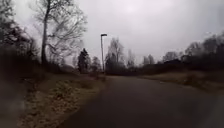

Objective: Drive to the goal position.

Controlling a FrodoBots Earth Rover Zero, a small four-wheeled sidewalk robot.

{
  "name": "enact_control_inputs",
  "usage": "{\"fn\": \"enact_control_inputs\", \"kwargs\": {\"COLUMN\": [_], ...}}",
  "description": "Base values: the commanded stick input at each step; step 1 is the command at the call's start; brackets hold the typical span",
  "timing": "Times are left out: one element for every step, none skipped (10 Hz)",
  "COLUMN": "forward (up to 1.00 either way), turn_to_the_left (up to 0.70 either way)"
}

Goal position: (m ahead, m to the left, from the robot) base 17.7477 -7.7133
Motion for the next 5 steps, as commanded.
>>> {"fn": "enact_control_inputs", "kwargs": {"forward": [0.68,0.68,0.68,0.68,0.68], "turn_to_the_left": [0.0,0.0,-0.08,-0.22,-0.27]}}
